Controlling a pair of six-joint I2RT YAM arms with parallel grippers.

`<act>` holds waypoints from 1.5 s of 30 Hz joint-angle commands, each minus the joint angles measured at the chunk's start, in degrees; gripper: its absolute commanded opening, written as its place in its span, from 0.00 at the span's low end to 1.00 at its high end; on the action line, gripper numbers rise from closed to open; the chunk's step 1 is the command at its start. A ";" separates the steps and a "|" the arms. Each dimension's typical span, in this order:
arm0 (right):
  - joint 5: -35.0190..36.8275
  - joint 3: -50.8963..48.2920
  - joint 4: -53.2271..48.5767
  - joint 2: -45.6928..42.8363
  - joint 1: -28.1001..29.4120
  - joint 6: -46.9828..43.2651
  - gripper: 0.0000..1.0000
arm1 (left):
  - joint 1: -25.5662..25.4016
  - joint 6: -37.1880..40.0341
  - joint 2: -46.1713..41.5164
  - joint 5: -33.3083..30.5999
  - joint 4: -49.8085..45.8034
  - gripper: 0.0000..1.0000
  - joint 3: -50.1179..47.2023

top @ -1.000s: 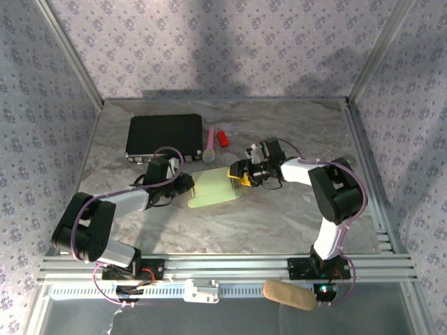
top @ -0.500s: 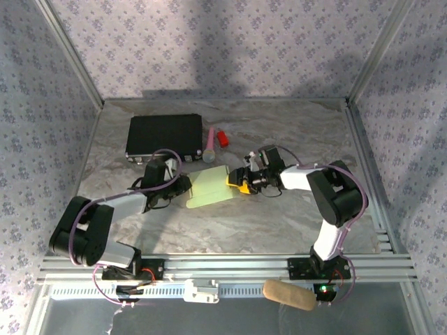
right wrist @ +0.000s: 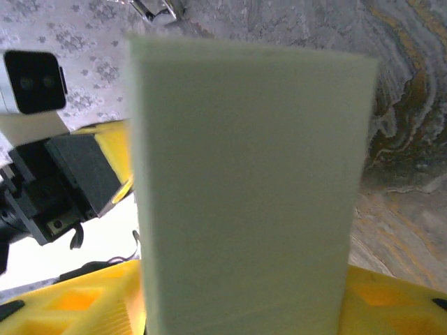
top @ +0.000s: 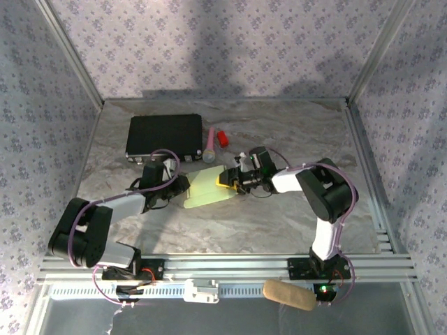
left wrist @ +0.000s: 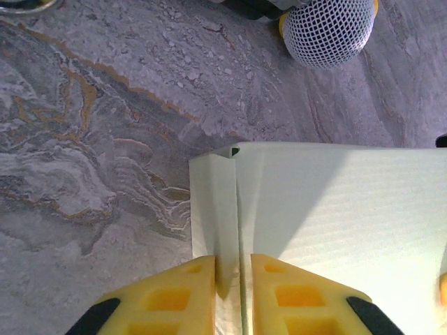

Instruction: Fold the paper box

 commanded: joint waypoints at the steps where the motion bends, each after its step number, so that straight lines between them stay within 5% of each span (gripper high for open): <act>1: -0.84 0.75 4.29 1.41 -0.48 5.77 0.56 | 0.52 1.05 -2.57 -2.44 -8.17 0.30 -0.44; 5: -1.85 -1.02 8.43 1.50 -2.39 14.06 0.53 | 0.81 0.50 -10.59 -5.77 -13.31 0.69 0.13; 7: -2.14 -1.59 9.07 1.37 -3.17 18.87 0.52 | 2.15 -0.74 -12.60 -4.86 -15.39 0.77 1.08; 14: -2.88 -2.64 9.55 0.58 -3.41 35.95 0.51 | 2.81 -13.47 -8.45 2.62 -10.33 0.81 3.65; 19: -3.01 -3.58 8.60 0.31 -2.66 43.88 0.52 | 2.59 -31.03 -6.34 1.90 1.62 0.84 0.61; 24: -2.36 -4.02 8.03 0.07 -2.27 46.60 0.53 | 1.26 -43.57 -6.61 -1.27 -0.43 0.85 0.54; 34: 0.03 -5.08 8.20 -0.58 -1.88 50.96 0.53 | -3.59 -53.48 -7.30 -3.39 -9.05 0.75 2.18; 45: 0.57 -4.77 5.30 -2.32 -1.48 51.20 0.54 | -4.39 -58.26 -3.26 -4.54 -4.43 0.64 2.05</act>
